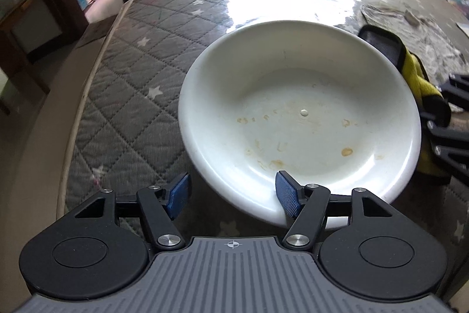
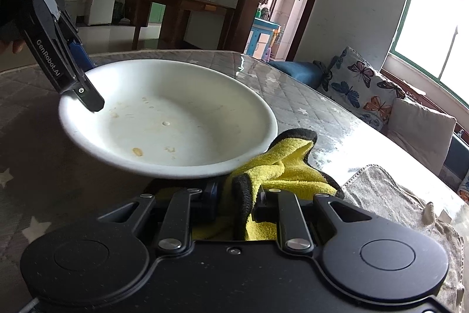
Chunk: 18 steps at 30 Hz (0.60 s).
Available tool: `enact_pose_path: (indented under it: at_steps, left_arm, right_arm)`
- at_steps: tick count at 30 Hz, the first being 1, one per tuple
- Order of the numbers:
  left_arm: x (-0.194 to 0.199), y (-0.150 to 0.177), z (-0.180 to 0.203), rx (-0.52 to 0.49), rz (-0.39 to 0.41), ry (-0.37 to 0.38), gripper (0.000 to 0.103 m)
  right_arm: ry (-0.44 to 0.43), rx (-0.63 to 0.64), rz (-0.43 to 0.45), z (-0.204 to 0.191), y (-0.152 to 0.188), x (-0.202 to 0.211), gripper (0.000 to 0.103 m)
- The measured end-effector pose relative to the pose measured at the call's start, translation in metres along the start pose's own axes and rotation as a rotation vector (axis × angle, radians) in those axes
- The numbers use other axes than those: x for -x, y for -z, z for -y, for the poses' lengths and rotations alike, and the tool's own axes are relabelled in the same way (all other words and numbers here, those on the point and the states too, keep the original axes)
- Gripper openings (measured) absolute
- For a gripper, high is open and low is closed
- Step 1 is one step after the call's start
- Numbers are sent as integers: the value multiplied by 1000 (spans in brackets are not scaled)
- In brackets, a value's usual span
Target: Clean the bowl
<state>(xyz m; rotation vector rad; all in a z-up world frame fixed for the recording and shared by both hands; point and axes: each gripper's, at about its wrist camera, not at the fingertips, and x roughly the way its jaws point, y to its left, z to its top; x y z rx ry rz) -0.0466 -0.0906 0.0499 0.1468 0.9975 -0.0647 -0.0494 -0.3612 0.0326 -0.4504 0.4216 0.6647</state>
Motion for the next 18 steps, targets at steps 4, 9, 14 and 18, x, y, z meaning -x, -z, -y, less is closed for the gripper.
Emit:
enact_pose_path:
  at_steps: [4, 9, 14, 18]
  left_arm:
    - [1, 2, 3, 56, -6, 2, 67]
    - [1, 5, 6, 122, -19, 11, 69]
    - [1, 6, 12, 171, -32, 14, 70]
    - [0, 7, 14, 222, -43, 7, 70]
  right_arm:
    - [-5, 1, 4, -4, 1, 4, 22]
    - [-12, 6, 9, -10, 2, 10, 22]
    - [-22, 16, 14, -15, 3, 16, 22]
    - [-30, 24, 18, -20, 4, 20, 22]
